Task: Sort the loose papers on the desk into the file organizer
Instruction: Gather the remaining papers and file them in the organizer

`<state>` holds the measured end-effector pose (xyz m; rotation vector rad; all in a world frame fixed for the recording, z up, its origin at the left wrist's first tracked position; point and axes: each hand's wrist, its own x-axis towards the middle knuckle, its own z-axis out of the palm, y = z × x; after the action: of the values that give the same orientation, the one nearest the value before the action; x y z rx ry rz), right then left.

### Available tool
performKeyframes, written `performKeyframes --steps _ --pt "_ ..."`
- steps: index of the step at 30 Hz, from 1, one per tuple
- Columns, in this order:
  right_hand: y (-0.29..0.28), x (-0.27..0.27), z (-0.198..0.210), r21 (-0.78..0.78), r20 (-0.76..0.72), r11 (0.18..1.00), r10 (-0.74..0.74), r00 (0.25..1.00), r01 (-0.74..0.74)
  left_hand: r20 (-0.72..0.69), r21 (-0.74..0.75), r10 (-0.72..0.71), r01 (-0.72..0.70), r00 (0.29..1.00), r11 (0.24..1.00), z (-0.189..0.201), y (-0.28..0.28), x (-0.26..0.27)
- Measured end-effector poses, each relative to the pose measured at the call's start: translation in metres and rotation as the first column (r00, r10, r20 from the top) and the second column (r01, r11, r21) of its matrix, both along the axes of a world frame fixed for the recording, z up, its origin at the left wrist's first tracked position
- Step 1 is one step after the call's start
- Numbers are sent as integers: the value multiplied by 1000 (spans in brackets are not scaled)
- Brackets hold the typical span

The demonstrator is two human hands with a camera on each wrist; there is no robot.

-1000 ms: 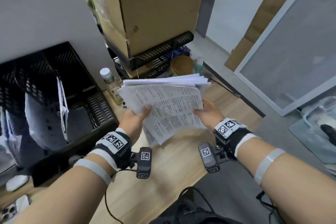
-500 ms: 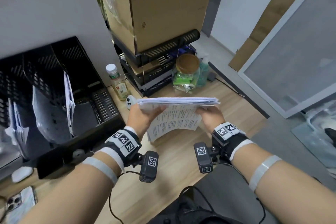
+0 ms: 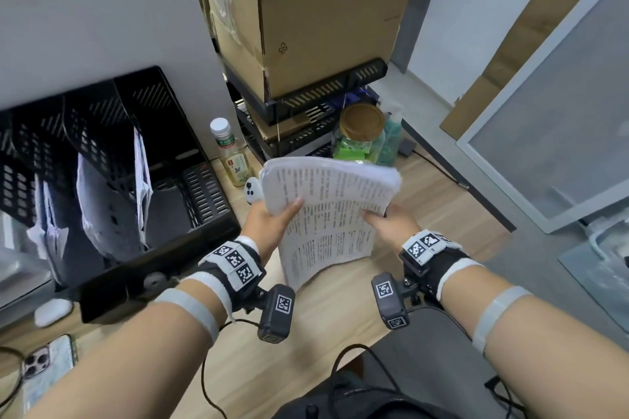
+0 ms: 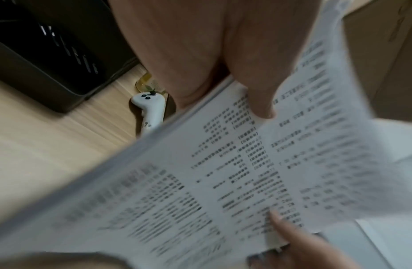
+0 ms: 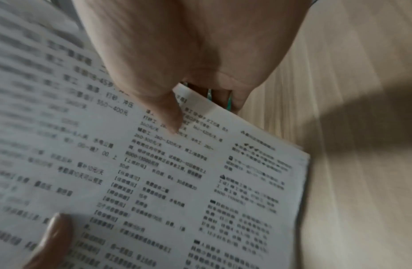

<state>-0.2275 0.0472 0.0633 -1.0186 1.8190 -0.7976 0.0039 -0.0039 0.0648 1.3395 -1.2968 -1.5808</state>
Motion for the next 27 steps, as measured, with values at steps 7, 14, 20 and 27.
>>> performKeyframes --steps 7,14,20,27 --pt "-29 25 23 24 -32 981 191 981 -190 -224 10 200 -203 954 979 44 -9 32" --pt "-70 72 57 -119 -131 959 241 962 -257 133 36 -2 -2 991 999 77 17 79" --pt "-89 136 116 -185 -219 770 574 789 -611 582 -265 136 29 802 964 90 9 108" --pt "-75 191 159 -107 -215 709 668 713 -697 708 -365 148 179 690 914 101 11 91"
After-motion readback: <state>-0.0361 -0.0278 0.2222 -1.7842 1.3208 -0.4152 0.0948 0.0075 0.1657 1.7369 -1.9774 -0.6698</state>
